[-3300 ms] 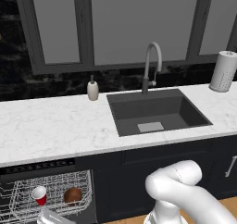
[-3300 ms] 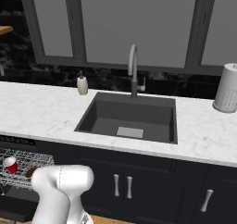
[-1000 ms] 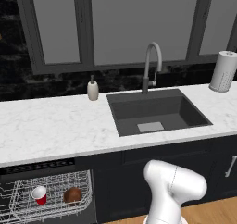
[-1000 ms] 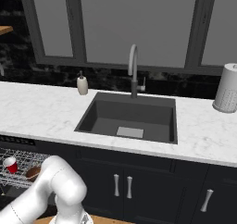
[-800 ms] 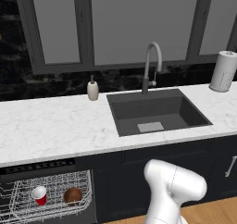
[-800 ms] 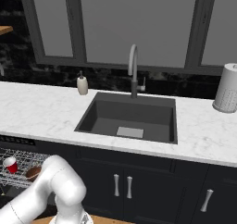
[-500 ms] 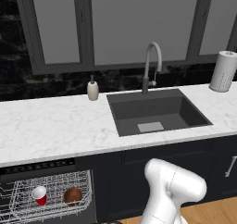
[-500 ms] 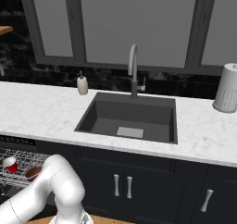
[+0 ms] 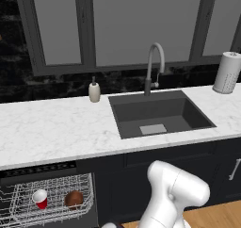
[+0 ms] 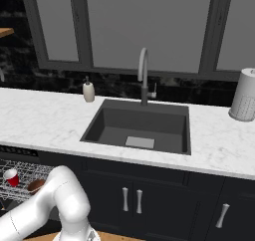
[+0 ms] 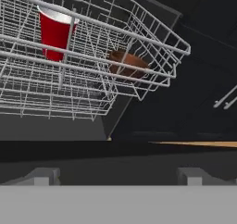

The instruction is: Pick up the cup and bowl from the counter, place them in the dishwasher, and close the dishwasher door.

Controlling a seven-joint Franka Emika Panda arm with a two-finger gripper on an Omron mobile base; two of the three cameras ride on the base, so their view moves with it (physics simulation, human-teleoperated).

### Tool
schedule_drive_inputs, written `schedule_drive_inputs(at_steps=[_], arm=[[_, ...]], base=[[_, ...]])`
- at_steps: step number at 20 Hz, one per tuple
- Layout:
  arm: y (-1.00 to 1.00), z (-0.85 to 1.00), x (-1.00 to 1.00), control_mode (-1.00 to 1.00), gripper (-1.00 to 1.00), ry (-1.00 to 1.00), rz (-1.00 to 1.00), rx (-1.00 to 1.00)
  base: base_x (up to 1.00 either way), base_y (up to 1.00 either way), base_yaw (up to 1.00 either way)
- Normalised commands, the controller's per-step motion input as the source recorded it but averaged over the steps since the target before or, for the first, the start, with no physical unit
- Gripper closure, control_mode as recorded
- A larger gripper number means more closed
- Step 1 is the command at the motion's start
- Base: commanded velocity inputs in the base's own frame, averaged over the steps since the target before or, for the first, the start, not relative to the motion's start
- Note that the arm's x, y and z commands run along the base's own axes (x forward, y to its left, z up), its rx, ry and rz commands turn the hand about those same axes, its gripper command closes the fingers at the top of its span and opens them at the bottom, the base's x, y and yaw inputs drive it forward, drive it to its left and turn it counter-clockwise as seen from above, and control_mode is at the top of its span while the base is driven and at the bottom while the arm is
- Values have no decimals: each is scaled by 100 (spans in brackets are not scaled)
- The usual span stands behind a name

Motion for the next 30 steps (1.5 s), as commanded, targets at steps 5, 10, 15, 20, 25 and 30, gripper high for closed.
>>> schedule_drive_inputs(at_steps=[5,10,15,20,25,30], arm=[[38,-24,-53,-100,-100,12,6,-17],[22,-41,-30,-100,-100,35,13,-53],[34,-43,-8,-100,-100,50,17,-81],[51,-24,-4,-100,-100,31,15,-99],[93,-64,20,-100,-100,-22,12,-55],[96,-89,11,-100,-100,-48,9,0]], base=[[0,0,0],[0,0,0],[0,0,0],[0,0,0],[0,0,0],[0,0,0]])
